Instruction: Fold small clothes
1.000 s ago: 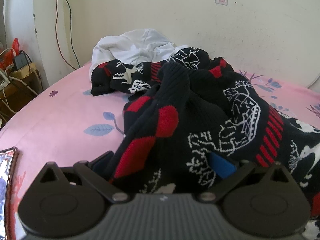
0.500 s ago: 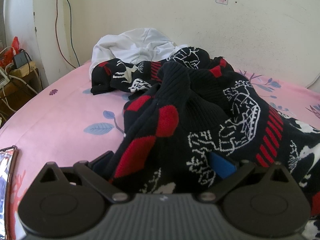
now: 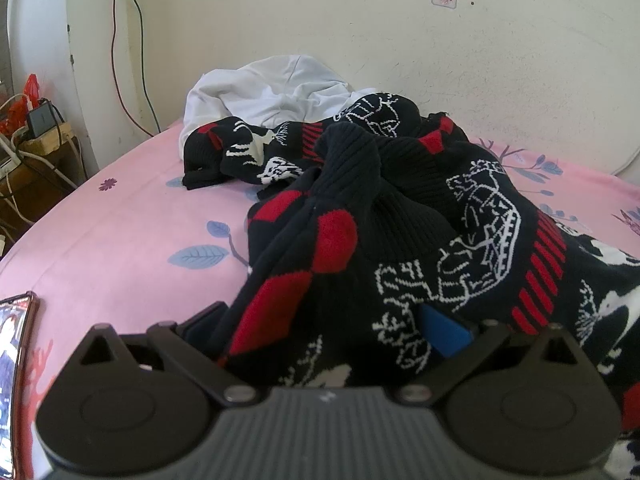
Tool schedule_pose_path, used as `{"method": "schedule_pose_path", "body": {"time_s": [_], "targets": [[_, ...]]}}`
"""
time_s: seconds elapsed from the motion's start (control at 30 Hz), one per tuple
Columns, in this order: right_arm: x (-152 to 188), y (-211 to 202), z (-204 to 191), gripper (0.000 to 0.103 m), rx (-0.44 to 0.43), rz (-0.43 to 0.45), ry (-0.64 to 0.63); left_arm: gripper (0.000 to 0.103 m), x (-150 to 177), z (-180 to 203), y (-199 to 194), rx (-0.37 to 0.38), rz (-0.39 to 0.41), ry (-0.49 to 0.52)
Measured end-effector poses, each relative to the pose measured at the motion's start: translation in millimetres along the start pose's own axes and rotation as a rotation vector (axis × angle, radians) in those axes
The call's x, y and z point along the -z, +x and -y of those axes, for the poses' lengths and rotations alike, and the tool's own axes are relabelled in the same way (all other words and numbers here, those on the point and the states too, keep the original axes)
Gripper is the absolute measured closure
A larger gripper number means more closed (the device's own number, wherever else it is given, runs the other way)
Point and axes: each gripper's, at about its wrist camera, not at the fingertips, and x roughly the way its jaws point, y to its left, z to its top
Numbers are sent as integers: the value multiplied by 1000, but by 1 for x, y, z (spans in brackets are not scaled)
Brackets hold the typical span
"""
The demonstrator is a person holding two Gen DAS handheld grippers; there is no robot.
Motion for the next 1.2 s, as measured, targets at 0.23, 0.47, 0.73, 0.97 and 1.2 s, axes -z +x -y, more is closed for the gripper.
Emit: {"method": "schedule_pose_path", "body": {"time_s": [0.23, 0.47, 0.73, 0.97, 1.2], "targets": [[-1, -2, 0, 16, -6, 7, 9, 36, 6, -16, -19, 58, 38, -14], [-55, 4, -2, 21, -20, 22, -46, 57, 7, -30, -35, 109, 77, -39], [-163, 124, -57, 16, -102, -154, -202, 18, 6, -43, -38, 135, 121, -62], [-169, 275, -113, 17, -46, -373, -209, 84, 28, -21, -37, 89, 107, 76], [-155, 259, -124, 100, -70, -367, -231, 94, 23, -46, -84, 172, 216, 8]]}}
